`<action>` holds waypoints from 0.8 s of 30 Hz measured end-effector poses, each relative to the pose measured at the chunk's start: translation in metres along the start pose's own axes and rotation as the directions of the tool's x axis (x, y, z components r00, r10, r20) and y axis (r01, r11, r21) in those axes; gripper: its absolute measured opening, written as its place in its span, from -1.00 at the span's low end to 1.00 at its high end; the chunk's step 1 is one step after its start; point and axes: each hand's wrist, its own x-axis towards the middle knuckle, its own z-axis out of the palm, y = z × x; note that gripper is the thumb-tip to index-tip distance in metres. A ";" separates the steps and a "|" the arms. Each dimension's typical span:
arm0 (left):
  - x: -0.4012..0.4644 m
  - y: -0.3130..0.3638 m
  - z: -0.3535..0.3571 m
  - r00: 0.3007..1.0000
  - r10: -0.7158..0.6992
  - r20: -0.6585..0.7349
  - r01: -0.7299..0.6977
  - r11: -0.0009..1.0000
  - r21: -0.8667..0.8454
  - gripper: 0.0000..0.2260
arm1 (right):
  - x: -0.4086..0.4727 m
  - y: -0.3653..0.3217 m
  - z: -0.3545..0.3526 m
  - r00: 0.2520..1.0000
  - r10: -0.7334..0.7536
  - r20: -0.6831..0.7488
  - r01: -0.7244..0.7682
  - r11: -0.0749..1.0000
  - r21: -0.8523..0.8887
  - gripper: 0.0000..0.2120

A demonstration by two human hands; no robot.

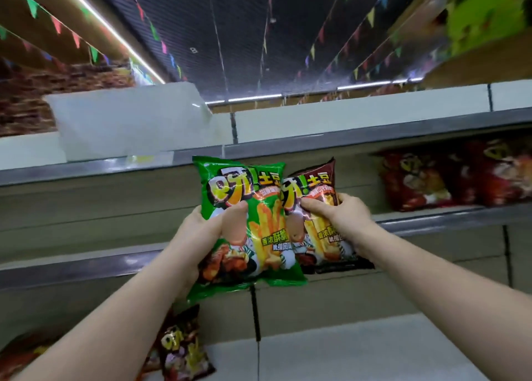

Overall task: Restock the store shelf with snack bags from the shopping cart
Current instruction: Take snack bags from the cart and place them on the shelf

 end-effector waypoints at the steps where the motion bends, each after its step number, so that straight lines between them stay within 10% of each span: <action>1: 0.003 0.002 0.017 1.000 0.004 0.031 -0.003 1.000 -0.009 -0.28 | 0.002 0.004 -0.017 1.000 0.002 -0.020 -0.002 1.000 -0.003 -0.63; 24: 0.075 0.006 0.192 0.929 -0.071 0.364 0.143 0.975 -0.173 -0.35 | 0.037 0.060 -0.195 0.940 0.226 -0.256 -0.209 0.974 0.092 -0.57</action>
